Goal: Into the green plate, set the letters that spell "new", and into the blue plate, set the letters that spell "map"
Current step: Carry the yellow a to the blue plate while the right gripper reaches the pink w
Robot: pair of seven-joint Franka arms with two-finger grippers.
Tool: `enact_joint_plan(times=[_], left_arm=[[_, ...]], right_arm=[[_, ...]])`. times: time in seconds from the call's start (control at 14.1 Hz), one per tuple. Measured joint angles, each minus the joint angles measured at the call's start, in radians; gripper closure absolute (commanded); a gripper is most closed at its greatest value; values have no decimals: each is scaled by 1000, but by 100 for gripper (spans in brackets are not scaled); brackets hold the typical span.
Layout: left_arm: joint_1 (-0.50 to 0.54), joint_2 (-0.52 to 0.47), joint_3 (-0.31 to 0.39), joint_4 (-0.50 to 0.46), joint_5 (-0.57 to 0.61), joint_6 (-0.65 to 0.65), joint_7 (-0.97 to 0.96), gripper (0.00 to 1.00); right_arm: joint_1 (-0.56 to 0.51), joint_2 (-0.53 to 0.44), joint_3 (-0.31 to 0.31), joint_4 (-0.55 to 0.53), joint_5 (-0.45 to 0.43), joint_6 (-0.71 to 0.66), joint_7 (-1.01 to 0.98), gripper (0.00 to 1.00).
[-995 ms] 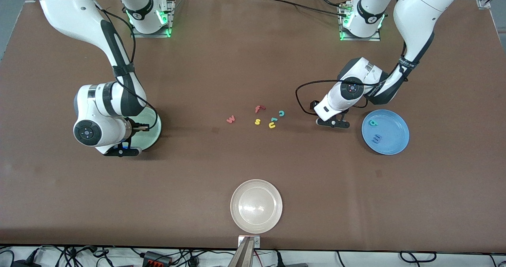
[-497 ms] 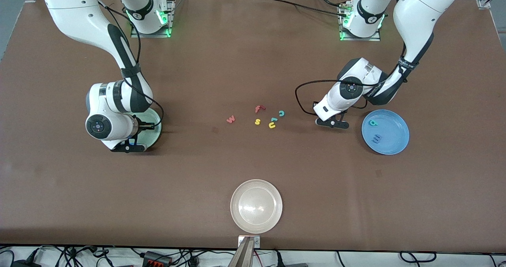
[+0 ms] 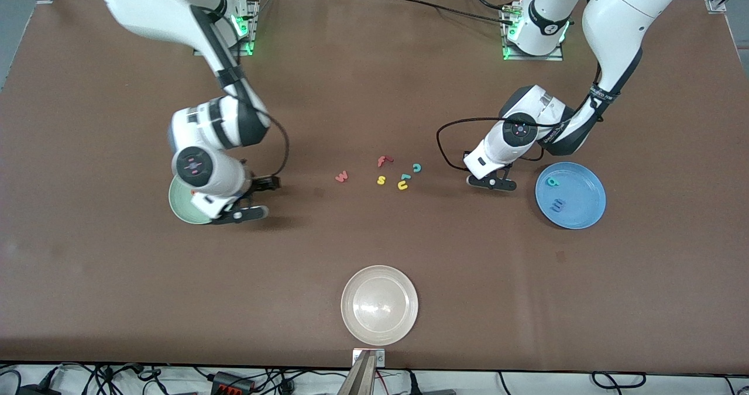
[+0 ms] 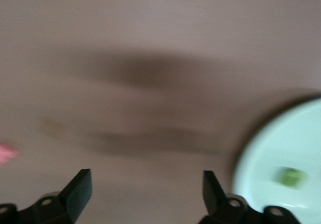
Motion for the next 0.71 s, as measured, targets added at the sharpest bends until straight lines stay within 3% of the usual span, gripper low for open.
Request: enact_joint_plan(times=[0.14, 0.28, 0.5, 0.71], left_arm=[[2, -2, 1, 7, 3, -6, 0, 80], [7, -15, 2, 47, 6, -97, 27, 80], [44, -39, 3, 171, 7, -296, 178, 80], [141, -46, 6, 242, 8, -353, 397, 80]], right_arm=[[85, 15, 3, 0, 13, 58, 97, 22], [144, 33, 3, 1, 15, 99, 257, 27], [163, 59, 2, 18, 17, 107, 508, 34], [163, 89, 6, 39, 20, 110, 752, 37]])
